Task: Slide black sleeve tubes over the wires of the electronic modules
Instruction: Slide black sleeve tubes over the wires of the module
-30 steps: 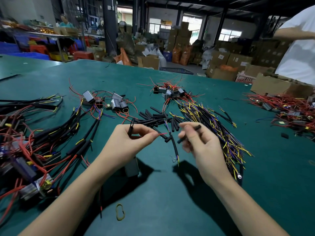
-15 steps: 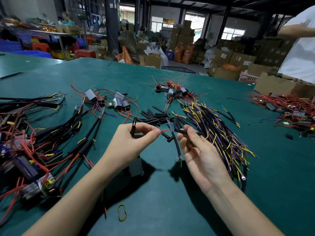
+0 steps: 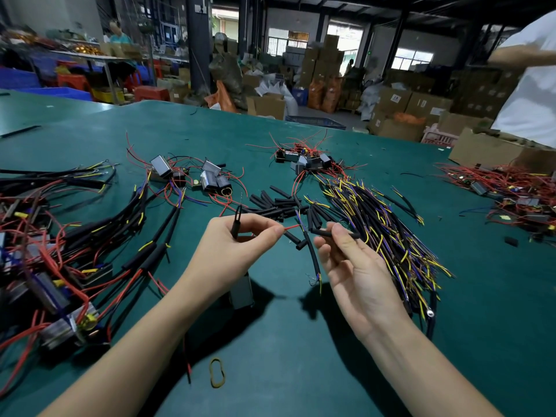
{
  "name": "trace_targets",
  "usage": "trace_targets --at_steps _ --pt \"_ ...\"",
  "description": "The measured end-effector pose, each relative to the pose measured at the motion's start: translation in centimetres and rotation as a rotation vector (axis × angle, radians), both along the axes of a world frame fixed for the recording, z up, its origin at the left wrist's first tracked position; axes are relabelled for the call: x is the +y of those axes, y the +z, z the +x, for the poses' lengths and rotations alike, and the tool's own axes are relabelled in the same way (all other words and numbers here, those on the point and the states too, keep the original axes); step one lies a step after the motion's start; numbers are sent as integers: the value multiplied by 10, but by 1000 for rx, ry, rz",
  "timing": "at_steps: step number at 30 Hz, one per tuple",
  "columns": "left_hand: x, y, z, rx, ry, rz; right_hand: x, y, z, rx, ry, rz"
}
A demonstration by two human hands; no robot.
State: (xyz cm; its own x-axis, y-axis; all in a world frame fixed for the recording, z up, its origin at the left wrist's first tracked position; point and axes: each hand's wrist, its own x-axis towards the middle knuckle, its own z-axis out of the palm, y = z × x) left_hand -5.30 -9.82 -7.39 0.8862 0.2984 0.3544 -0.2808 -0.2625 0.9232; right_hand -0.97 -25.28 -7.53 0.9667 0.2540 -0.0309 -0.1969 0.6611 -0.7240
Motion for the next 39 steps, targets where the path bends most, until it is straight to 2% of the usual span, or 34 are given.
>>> trace_targets --at_steps 11,17,23,26,35,39 --pt "-5 1 -2 -25 -54 -17 6 5 -6 228 31 167" --pt "-9 0 -3 -33 -108 -24 8 4 -10 243 36 165" --pt "-10 -2 -2 -19 -126 -21 5 0 -8 89 4 -82" --pt "-11 -1 -1 -25 -113 -10 2 -1 -7 -36 -1 -211" --pt "-10 1 -1 29 -84 11 -9 4 -3 -473 -195 -602" --pt "-12 1 -3 32 -104 6 -8 5 -4 -505 -174 -603"
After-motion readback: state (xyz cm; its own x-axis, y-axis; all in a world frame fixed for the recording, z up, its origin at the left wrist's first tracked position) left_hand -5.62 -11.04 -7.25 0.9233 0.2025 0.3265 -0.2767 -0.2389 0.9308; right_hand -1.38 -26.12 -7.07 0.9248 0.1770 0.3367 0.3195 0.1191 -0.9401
